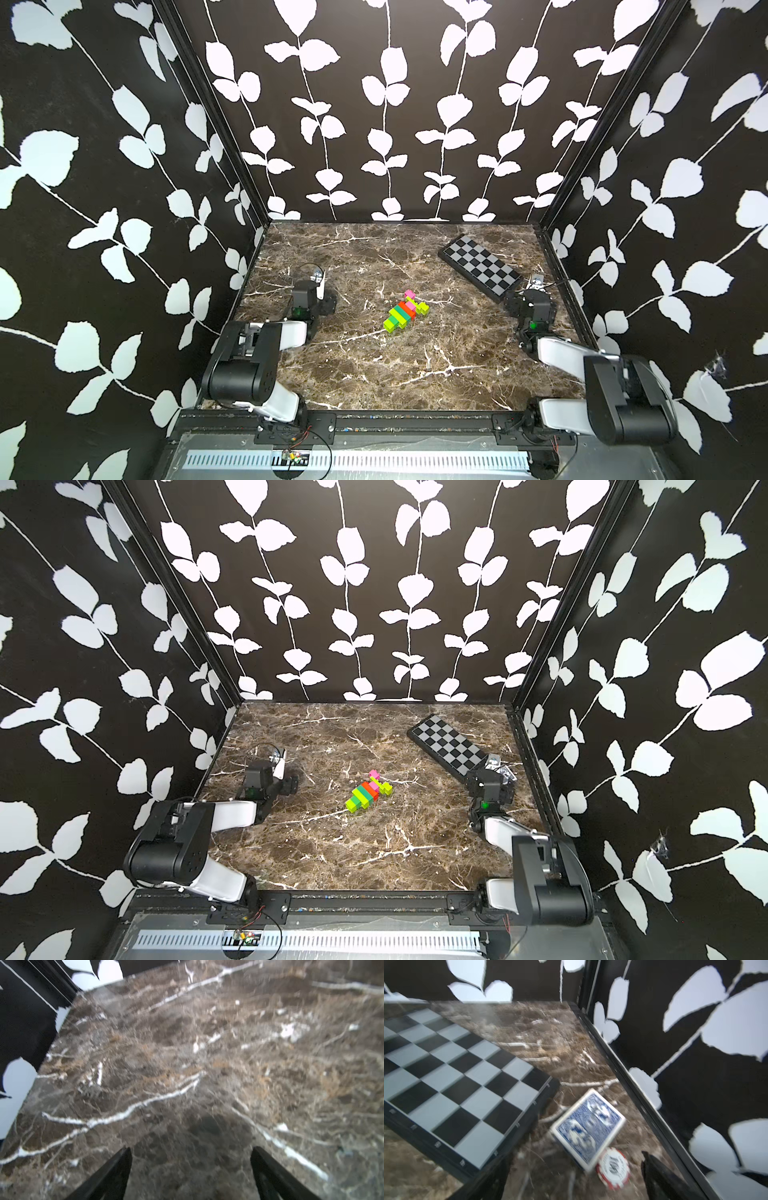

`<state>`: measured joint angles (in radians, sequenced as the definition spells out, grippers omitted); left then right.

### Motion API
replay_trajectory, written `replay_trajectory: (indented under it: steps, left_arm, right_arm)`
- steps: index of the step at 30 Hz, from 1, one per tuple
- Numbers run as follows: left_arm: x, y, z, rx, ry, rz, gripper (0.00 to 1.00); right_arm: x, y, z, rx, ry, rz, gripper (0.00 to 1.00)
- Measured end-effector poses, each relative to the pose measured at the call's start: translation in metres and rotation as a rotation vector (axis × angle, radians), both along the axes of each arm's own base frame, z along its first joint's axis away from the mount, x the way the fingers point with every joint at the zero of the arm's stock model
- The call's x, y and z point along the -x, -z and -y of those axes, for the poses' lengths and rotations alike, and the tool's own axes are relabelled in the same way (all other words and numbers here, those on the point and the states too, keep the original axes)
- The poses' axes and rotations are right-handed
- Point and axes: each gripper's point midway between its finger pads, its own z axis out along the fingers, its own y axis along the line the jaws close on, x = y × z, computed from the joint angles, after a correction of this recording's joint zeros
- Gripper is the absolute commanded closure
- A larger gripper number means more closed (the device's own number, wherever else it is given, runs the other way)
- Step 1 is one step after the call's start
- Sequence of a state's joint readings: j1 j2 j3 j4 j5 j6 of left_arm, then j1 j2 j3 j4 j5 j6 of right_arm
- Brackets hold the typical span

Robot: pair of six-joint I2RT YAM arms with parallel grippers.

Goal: Assemble a carrot with lego
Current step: Reset both arms

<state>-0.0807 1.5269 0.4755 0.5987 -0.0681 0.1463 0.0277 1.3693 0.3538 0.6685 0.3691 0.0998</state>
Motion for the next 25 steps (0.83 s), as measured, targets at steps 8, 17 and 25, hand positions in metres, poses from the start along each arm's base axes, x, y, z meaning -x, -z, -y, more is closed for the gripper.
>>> replay_trajectory:
  steps: [8, 17, 25]
  left_arm:
    - [-0.008, -0.015, -0.009, 0.059, 0.004, 0.120, 0.01]
    - [-0.009, -0.016, -0.009, 0.063, 0.003, 0.143, 0.01]
    - [-0.009, -0.017, -0.008, 0.062, 0.003, 0.145, 0.01]
  right_arm:
    - [-0.017, 0.026, -0.018, -0.022, -0.120, -0.019, 0.01]
    - [-0.021, 0.021, -0.022, -0.020, -0.145, 0.001, 0.01]
    - [-0.021, 0.021, -0.024, -0.017, -0.151, 0.000, 0.01]
